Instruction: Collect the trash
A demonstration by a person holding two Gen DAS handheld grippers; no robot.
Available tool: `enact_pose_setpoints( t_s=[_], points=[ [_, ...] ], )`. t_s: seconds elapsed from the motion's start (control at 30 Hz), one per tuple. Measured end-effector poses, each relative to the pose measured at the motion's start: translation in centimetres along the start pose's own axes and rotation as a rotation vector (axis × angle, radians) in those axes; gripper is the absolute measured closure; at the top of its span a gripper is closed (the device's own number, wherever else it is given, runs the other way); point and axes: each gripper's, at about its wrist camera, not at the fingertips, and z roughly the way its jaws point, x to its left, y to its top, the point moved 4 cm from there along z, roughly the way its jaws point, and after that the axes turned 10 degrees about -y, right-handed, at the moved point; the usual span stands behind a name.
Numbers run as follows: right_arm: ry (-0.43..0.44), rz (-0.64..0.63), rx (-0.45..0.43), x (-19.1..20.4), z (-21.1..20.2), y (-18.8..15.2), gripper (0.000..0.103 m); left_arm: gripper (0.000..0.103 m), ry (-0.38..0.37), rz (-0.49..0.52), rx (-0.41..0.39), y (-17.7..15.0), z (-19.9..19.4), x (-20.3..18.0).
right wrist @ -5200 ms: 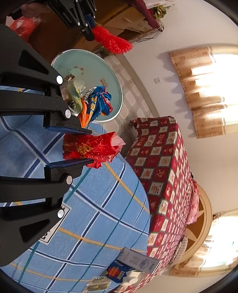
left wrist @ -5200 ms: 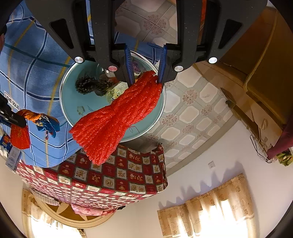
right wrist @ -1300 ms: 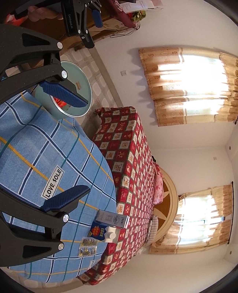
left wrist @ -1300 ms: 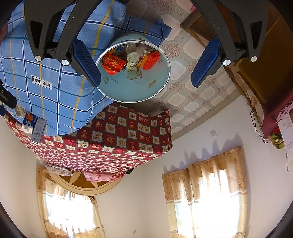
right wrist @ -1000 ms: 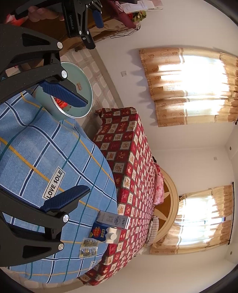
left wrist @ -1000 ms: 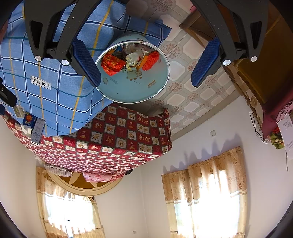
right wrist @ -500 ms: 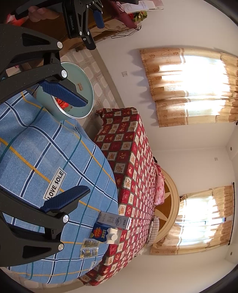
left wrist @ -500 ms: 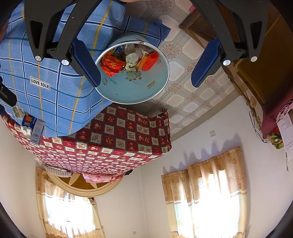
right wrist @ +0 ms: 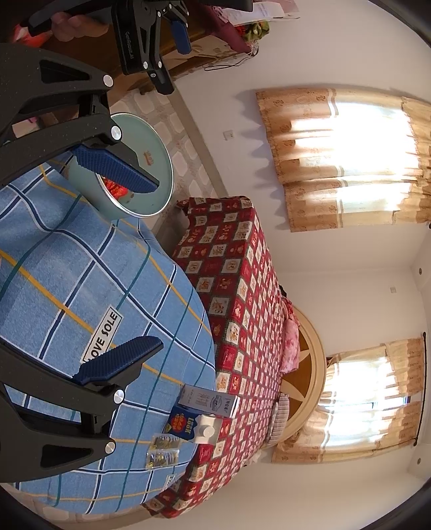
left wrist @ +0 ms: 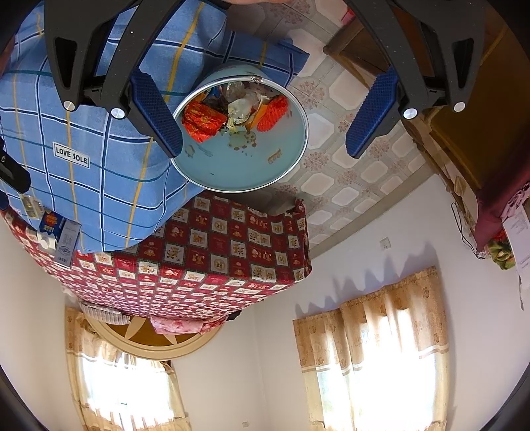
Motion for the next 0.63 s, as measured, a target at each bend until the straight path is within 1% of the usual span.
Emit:
enact_pose_setpoints(
  t_s=[0.23, 0.33, 0.63],
  points=[
    [-0.003, 0.000, 0.000, 0.01, -0.01, 0.01, 0.016, 0.006, -0.003, 0.007, 0.006, -0.18, 0.03, -0.29],
    [-0.005, -0.001, 0.001, -0.04, 0.00, -0.07, 0.016, 0.006, -0.017, 0.003, 0.021, -0.29, 0.16, -0.37],
    [-0.009, 0.003, 0.003, -0.74, 0.05, -0.32, 0.015, 0.006, -0.004, 0.014, 0.037, -0.76, 0.48, -0.63]
  ],
)
